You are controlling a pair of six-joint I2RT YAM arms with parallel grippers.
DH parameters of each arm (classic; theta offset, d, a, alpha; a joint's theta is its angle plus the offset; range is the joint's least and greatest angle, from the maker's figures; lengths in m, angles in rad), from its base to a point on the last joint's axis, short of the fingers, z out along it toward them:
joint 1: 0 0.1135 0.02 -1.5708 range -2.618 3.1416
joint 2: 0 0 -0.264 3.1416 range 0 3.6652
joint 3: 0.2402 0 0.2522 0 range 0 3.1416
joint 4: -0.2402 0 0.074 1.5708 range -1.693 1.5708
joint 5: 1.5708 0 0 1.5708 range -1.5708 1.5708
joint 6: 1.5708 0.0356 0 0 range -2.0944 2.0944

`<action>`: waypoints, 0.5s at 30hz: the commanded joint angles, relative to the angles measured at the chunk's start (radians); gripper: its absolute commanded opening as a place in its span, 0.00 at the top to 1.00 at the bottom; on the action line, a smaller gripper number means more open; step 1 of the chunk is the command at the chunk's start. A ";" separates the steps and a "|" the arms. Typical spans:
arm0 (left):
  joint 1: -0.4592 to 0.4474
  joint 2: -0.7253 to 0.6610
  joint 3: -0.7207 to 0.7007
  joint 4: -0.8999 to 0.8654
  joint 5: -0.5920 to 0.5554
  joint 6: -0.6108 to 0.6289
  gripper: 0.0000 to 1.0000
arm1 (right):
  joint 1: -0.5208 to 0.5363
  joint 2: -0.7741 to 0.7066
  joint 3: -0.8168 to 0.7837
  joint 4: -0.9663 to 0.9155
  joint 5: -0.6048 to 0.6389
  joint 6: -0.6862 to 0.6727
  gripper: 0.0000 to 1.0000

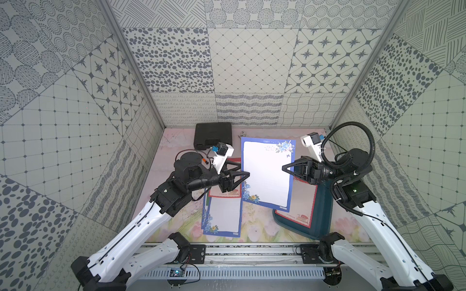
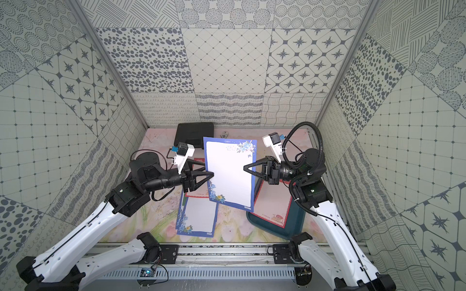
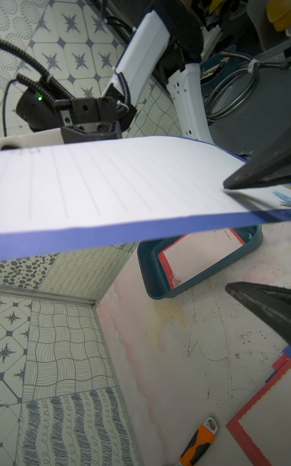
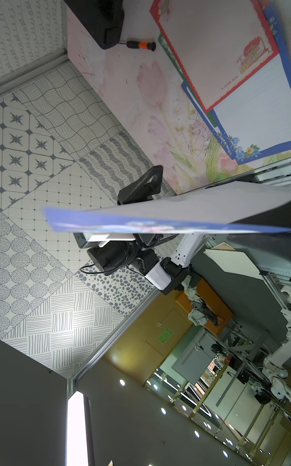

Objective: Take out the stationery paper from the storage box
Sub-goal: Place the stationery paper at the center of the board.

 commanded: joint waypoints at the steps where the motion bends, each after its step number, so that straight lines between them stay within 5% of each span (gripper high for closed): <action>1: 0.009 -0.008 -0.002 0.119 0.194 -0.048 0.65 | 0.006 0.003 0.001 -0.006 0.020 -0.049 1.00; 5: 0.008 -0.036 -0.031 0.149 0.182 -0.088 0.99 | 0.006 0.004 -0.021 -0.035 0.036 -0.074 1.00; 15: 0.009 -0.012 -0.035 0.110 0.144 -0.169 1.00 | 0.006 0.012 -0.063 -0.065 0.040 -0.094 0.95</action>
